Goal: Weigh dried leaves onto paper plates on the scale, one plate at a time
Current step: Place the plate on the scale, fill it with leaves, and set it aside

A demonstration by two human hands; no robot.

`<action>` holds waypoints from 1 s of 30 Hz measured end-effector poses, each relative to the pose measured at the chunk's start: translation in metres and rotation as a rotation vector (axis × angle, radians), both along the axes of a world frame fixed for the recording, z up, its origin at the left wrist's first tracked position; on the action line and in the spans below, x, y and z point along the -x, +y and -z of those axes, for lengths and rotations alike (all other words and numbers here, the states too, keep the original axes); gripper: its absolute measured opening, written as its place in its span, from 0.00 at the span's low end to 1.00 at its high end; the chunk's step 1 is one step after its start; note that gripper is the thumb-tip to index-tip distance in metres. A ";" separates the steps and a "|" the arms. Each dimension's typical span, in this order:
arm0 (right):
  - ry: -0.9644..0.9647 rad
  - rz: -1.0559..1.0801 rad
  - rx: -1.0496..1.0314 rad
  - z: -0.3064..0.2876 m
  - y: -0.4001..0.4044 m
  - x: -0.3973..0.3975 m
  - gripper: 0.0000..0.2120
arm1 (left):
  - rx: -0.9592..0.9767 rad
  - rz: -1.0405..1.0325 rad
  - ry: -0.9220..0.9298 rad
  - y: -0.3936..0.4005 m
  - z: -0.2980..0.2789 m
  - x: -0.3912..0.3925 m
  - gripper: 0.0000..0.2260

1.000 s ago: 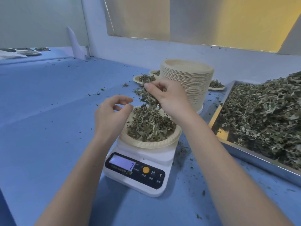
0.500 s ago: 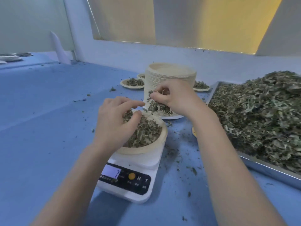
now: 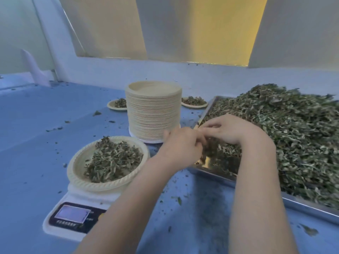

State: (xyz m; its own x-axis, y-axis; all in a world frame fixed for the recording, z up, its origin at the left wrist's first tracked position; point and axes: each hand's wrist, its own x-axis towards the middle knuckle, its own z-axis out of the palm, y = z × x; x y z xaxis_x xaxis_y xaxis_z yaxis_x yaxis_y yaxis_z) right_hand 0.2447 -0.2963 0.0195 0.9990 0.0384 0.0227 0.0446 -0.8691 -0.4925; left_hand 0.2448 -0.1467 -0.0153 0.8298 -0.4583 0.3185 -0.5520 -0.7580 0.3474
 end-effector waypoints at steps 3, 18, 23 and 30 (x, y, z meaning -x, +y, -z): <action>0.032 -0.027 0.041 -0.005 0.007 0.001 0.12 | 0.017 -0.004 0.008 0.006 0.001 0.002 0.12; 0.175 -0.126 0.111 0.008 0.130 -0.022 0.21 | 0.337 -0.702 0.134 0.193 0.011 0.011 0.13; 0.195 -0.080 0.090 0.019 0.139 -0.027 0.17 | 0.305 -0.727 0.325 0.200 0.022 0.009 0.18; 0.164 -0.019 0.064 0.017 0.147 -0.024 0.12 | 0.467 -0.695 0.394 0.205 0.016 0.013 0.07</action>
State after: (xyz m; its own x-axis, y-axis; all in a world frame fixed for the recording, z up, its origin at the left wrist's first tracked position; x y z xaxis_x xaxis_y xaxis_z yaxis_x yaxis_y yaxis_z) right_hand 0.2684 -0.1497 0.0025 0.9882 0.0535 -0.1435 -0.0150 -0.8986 -0.4384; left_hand 0.2320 0.0578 -0.0311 0.9578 0.2870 -0.0176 0.1971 -0.6107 0.7670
